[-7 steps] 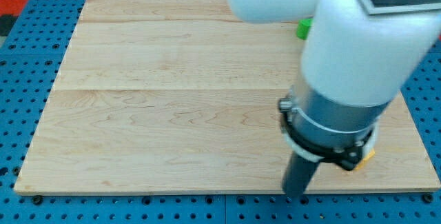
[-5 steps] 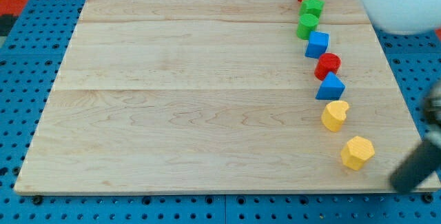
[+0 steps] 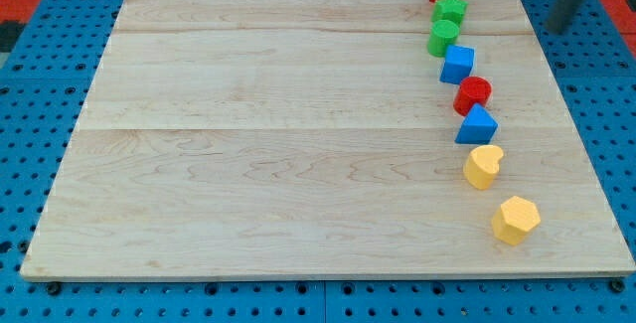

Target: Push the red star to the top center of the board

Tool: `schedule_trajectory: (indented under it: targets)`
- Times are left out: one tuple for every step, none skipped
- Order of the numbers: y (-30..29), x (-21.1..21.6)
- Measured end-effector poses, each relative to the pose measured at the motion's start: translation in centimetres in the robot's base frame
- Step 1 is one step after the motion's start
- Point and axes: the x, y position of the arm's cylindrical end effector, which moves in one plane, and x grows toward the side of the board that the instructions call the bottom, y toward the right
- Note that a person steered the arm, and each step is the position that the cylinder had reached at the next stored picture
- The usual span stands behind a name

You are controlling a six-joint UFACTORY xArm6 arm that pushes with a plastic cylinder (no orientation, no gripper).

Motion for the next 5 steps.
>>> schedule_trajectory:
  targets:
    - [-2.7,-3.3]
    - [-2.7,-3.3]
    - [-9.0,-3.2]
    - [-23.1,-3.2]
    - [-35.6,-3.0]
